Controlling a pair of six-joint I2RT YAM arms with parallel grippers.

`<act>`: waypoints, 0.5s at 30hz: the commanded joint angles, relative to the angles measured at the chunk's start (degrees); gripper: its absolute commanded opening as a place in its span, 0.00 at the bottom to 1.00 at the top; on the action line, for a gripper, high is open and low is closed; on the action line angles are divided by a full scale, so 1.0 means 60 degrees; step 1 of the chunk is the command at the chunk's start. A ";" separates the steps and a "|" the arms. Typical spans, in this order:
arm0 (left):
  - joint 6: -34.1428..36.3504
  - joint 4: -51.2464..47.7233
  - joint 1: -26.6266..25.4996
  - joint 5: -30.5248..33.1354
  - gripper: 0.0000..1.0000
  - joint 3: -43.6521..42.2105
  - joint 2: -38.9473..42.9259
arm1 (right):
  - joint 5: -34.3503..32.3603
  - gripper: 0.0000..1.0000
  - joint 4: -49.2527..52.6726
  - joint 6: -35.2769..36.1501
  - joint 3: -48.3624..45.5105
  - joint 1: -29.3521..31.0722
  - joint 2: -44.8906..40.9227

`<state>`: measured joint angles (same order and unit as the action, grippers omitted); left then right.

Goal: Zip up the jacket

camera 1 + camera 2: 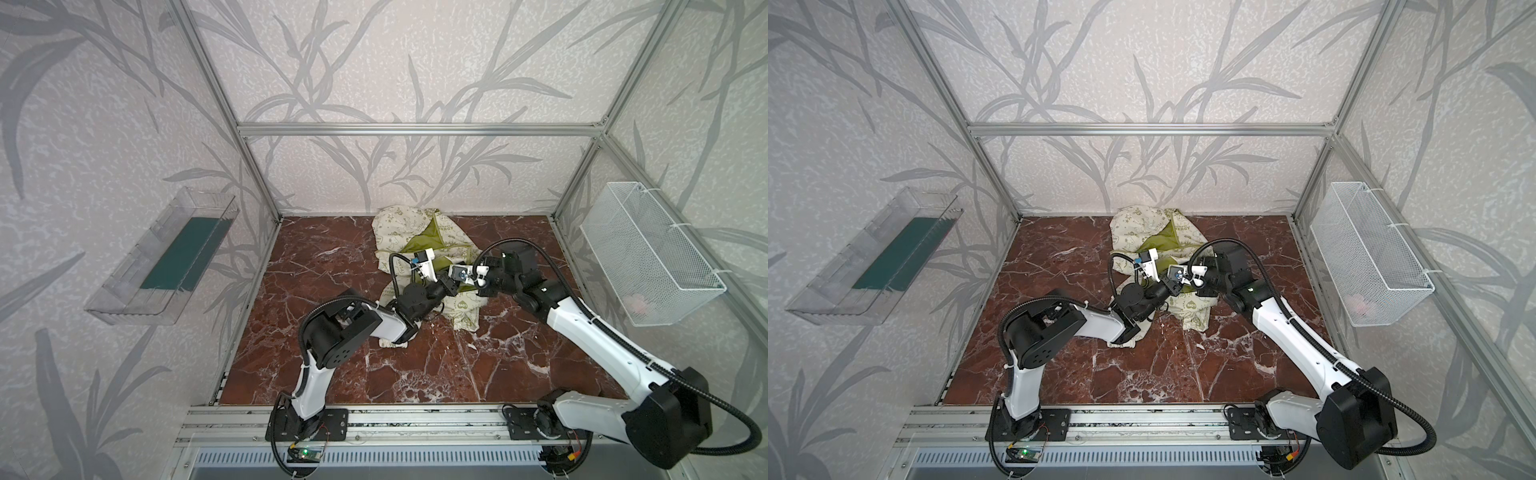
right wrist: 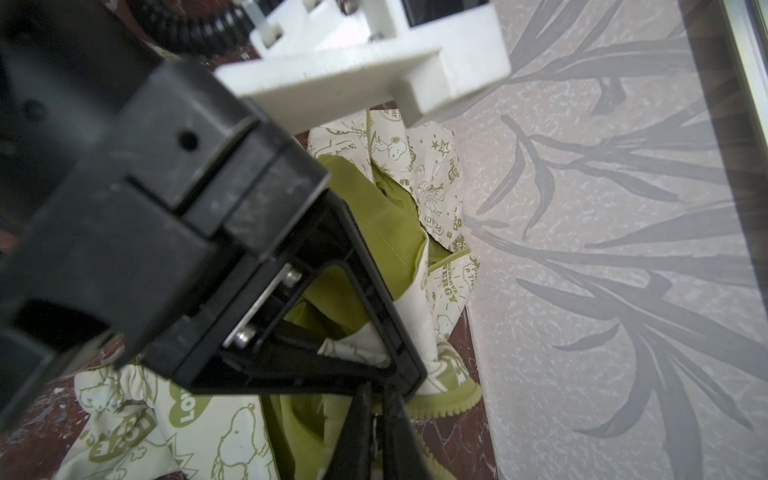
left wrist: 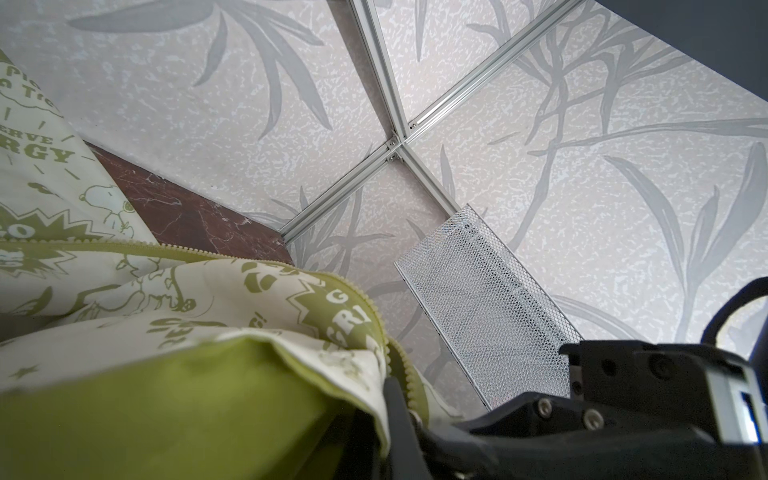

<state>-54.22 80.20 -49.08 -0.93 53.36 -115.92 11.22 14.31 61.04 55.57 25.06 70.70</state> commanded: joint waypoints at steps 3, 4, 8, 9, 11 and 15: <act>-0.0018 0.0168 0.0027 0.0155 0.00 -0.0134 0.0288 | -0.0032 0.00 0.0254 0.0041 0.0332 0.0013 0.0083; -0.0017 0.0164 0.0035 0.0155 0.00 -0.0150 0.0286 | -0.0047 0.00 0.0239 0.0016 0.0344 0.0001 0.0083; -0.0006 0.0168 0.0035 0.0160 0.00 -0.0178 0.0293 | -0.0140 0.00 0.0069 -0.0289 0.0458 -0.0074 0.0112; 0.0016 0.0168 0.0035 0.0162 0.00 -0.0193 0.0308 | -0.0055 0.00 -0.0029 -0.0492 0.0492 -0.0155 0.0115; 0.0049 0.0168 0.0034 0.0177 0.00 -0.0226 0.0328 | 0.0112 0.00 -0.0241 -0.0870 0.0523 -0.0288 0.0141; 0.0222 0.0168 0.0035 0.0227 0.00 -0.0330 0.0428 | 0.0273 0.00 -0.0414 -0.1420 0.0616 -0.0433 0.0285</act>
<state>-53.95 80.23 -49.08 -0.84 52.69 -115.42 12.14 14.00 55.99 57.04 23.24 71.64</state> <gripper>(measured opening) 0.045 0.047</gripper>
